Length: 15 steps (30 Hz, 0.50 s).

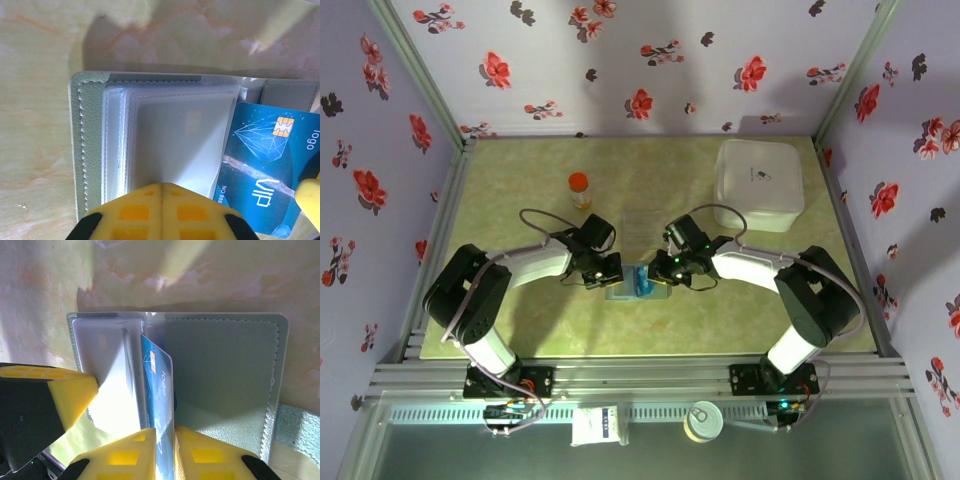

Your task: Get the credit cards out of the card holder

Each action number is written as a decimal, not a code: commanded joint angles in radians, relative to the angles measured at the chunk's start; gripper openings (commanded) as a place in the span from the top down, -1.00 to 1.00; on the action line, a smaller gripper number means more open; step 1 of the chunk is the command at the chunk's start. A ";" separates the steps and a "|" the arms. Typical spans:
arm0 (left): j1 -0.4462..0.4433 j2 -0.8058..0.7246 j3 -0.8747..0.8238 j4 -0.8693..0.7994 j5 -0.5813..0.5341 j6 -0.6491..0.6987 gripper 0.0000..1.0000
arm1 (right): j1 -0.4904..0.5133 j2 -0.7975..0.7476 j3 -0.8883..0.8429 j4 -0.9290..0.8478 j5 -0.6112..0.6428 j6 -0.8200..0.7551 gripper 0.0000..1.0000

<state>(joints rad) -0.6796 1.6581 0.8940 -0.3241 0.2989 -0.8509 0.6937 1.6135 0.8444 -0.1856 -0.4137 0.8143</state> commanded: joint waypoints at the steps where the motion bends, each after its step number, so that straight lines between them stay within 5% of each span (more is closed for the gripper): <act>1: 0.007 -0.013 -0.024 -0.025 -0.011 0.001 1.00 | 0.009 -0.020 0.018 -0.033 0.029 0.017 0.70; 15: 0.010 -0.037 -0.007 -0.029 -0.009 0.005 0.92 | 0.015 -0.078 0.067 -0.127 0.074 -0.030 0.89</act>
<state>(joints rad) -0.6788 1.6547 0.8936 -0.3256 0.2985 -0.8509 0.7017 1.5768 0.8692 -0.2298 -0.3859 0.8185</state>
